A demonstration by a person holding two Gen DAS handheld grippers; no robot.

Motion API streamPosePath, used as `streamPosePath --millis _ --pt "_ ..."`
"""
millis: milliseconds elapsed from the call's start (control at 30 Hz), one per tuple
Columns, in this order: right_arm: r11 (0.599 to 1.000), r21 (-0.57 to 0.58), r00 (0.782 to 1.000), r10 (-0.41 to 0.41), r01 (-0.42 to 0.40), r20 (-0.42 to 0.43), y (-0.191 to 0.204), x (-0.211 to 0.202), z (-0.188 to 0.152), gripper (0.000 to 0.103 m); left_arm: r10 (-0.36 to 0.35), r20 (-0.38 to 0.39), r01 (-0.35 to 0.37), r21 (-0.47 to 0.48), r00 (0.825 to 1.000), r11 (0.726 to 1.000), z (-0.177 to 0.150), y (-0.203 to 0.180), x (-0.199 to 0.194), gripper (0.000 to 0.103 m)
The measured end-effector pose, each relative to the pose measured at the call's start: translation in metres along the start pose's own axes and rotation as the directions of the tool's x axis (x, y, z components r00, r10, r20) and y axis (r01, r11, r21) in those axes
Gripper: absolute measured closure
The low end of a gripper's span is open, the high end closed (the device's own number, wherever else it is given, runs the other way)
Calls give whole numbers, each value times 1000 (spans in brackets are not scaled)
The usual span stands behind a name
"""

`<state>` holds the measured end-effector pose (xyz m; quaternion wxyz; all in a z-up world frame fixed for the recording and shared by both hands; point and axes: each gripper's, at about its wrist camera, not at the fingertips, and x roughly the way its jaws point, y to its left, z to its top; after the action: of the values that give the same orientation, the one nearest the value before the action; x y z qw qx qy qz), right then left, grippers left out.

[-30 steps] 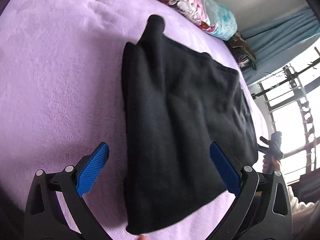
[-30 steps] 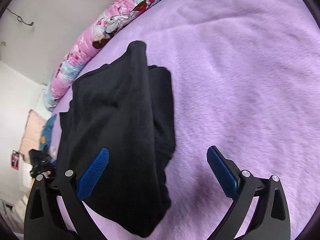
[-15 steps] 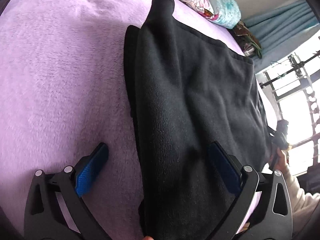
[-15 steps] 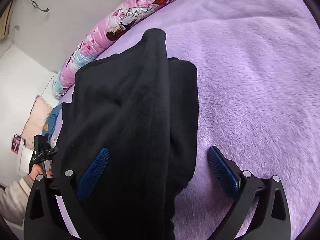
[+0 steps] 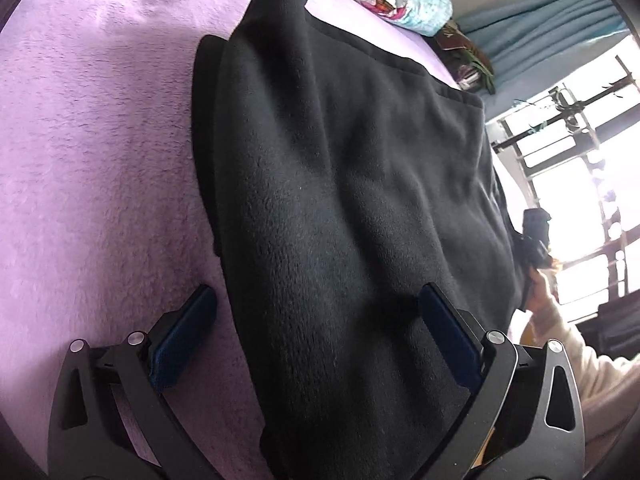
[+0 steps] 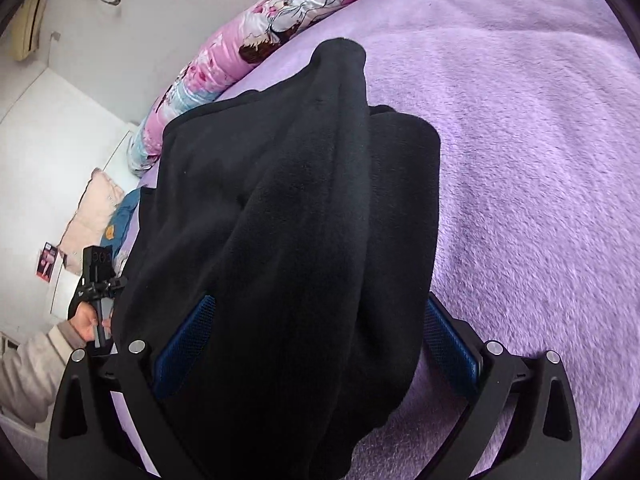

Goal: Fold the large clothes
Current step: 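Close both grippers on the edge of the folded jacket bundle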

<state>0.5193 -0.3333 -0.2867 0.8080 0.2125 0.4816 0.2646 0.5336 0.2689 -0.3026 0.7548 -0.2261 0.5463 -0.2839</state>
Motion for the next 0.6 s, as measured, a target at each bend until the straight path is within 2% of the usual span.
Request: streamPosePath --millis 233,367,533,600 --pt "996 -81 999 38 -40 -26 19 15 5 5 -51 -10 51 54 999 997 6 -8 11 7" --pt "994 -101 999 39 -42 -33 21 17 5 5 -49 -36 53 116 998 992 12 -24 27 7" --pt "988 -146 998 52 -56 -28 26 14 1 5 -42 -66 50 131 997 990 19 -30 38 6" --pt "984 -175 999 21 -27 -37 31 16 1 5 -48 -63 56 133 997 989 18 -30 36 7"
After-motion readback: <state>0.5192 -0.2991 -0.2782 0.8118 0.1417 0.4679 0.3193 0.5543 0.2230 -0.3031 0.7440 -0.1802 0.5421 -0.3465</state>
